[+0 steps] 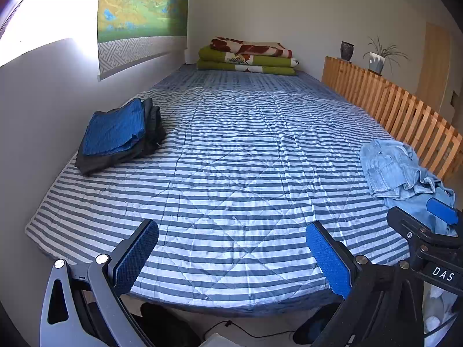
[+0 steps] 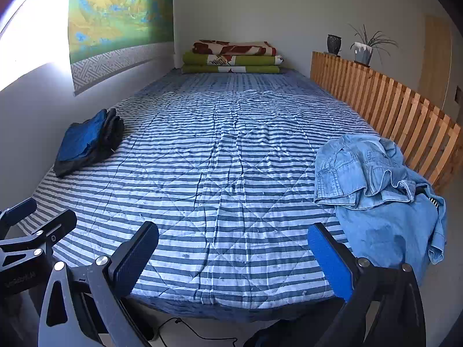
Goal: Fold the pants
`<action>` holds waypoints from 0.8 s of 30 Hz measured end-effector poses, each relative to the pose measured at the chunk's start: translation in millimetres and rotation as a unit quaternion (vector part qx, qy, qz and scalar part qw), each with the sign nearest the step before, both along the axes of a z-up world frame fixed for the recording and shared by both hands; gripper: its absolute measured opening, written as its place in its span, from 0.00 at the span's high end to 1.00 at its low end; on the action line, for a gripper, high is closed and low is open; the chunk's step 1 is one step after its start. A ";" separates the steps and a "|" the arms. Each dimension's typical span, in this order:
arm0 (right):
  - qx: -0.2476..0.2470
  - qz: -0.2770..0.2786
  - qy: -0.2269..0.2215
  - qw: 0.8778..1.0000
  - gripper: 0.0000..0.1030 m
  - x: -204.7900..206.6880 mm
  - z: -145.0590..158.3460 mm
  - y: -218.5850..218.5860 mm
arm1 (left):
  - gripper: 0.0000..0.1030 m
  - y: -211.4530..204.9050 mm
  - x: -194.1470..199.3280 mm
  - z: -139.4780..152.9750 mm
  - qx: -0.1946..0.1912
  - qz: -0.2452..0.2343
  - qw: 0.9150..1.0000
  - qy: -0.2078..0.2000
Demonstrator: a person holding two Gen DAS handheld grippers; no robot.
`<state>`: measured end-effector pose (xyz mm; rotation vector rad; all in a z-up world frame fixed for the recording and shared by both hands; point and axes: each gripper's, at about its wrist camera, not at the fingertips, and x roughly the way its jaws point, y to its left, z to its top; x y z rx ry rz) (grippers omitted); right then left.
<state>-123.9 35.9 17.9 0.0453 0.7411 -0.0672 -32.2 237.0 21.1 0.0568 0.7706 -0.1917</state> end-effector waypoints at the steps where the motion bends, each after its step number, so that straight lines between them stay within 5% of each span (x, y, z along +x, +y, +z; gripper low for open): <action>1: 0.002 -0.001 0.000 1.000 0.01 0.0 -0.1 -0.8 | 0.00 0.2 -0.1 -0.3 0.000 0.001 1.000 0.000; 24: 0.008 -0.008 0.009 1.000 0.01 3.1 -7.1 -2.7 | 0.00 -2.2 4.8 -6.0 0.002 0.004 1.000 0.008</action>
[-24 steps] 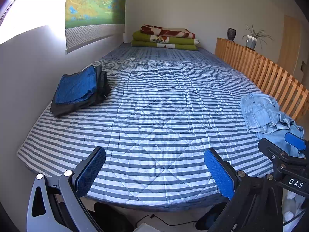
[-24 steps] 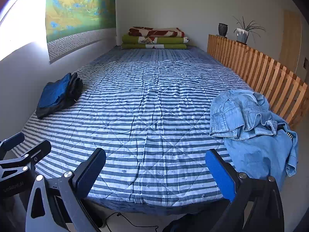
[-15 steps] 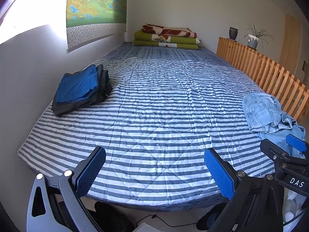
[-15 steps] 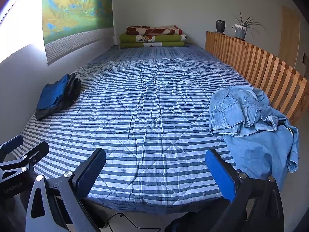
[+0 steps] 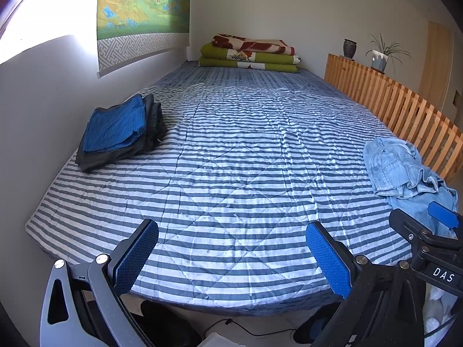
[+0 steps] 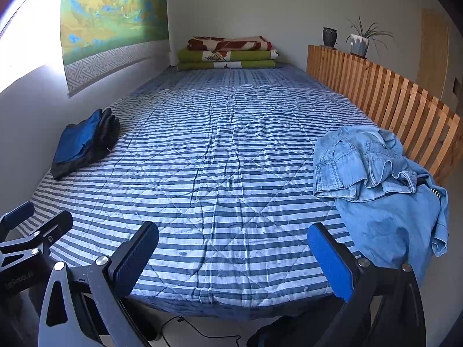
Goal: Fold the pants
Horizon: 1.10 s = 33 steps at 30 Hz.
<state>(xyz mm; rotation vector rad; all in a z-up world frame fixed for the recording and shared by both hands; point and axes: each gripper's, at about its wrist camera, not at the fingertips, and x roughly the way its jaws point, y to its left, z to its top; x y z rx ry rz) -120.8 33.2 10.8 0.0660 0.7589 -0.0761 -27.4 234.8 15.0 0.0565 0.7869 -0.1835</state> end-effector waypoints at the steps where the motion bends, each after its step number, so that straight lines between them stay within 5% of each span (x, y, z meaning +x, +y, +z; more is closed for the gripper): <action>1: 0.000 0.000 0.000 1.000 0.01 0.4 -0.1 0.4 | 0.00 -0.4 0.2 -0.3 0.000 0.000 1.000 0.000; 33: 0.000 0.002 0.003 1.000 0.01 2.2 -3.6 1.7 | 0.00 -5.1 6.6 -4.9 -0.001 -0.005 1.000 0.007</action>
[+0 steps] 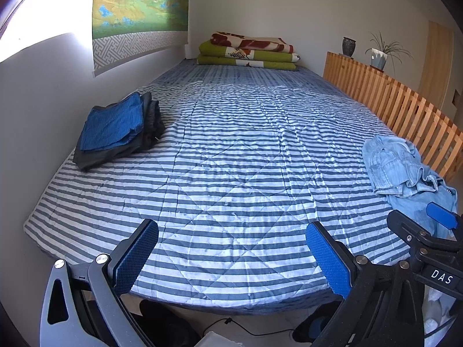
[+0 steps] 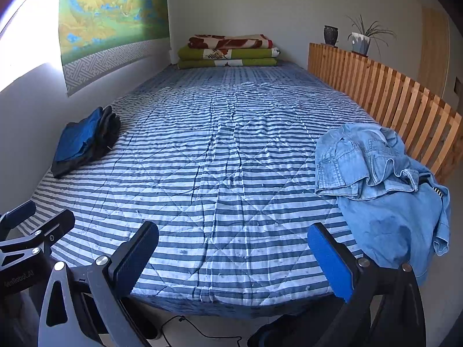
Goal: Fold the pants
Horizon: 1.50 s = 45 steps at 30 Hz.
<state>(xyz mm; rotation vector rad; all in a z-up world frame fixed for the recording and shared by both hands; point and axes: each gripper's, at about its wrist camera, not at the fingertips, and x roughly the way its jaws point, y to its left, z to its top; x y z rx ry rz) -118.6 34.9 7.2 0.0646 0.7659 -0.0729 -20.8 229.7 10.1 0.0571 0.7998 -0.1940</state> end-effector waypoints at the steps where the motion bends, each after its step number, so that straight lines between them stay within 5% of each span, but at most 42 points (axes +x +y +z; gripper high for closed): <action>1: 0.000 0.000 0.000 1.000 0.01 0.1 -0.6 -0.3 | 0.00 0.3 0.4 0.1 0.000 0.000 1.000 0.000; 45: -0.002 -0.030 0.004 1.000 0.01 11.9 -6.9 -29.5 | 0.00 -14.4 5.8 -5.2 0.009 -0.025 1.000 0.006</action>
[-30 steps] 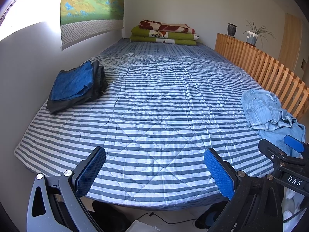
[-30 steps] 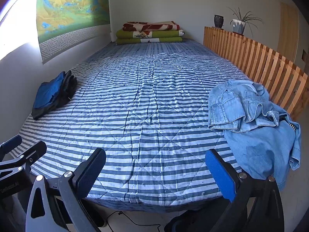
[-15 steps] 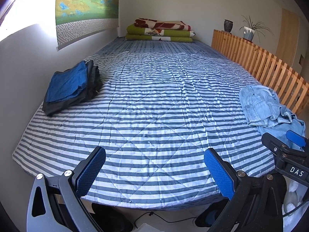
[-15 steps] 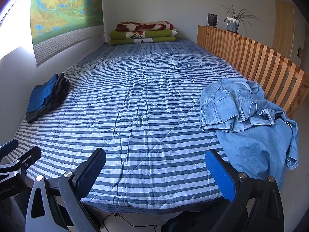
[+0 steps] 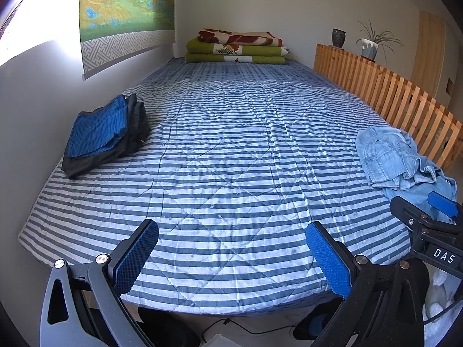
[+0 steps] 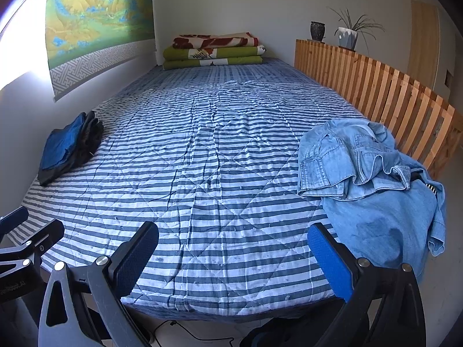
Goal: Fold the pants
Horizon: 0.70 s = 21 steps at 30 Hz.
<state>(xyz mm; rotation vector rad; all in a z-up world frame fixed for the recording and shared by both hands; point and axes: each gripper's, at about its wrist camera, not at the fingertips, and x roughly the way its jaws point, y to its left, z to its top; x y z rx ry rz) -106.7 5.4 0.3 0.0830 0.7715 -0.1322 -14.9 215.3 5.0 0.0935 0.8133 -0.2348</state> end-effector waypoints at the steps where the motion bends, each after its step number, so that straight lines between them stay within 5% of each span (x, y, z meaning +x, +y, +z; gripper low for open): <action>1: 0.000 0.000 0.000 1.000 0.01 0.2 0.1 0.0 | 0.00 0.3 0.2 0.0 0.000 0.001 1.000 0.000; 9: -0.006 -0.013 -0.002 1.000 0.02 4.7 -2.2 -12.3 | 0.00 0.8 4.8 -3.3 0.002 0.002 1.000 0.001; 21: -0.001 -0.055 0.010 0.998 0.16 20.8 -10.3 -86.3 | 0.00 -29.4 29.9 -9.2 0.008 -0.027 1.000 0.002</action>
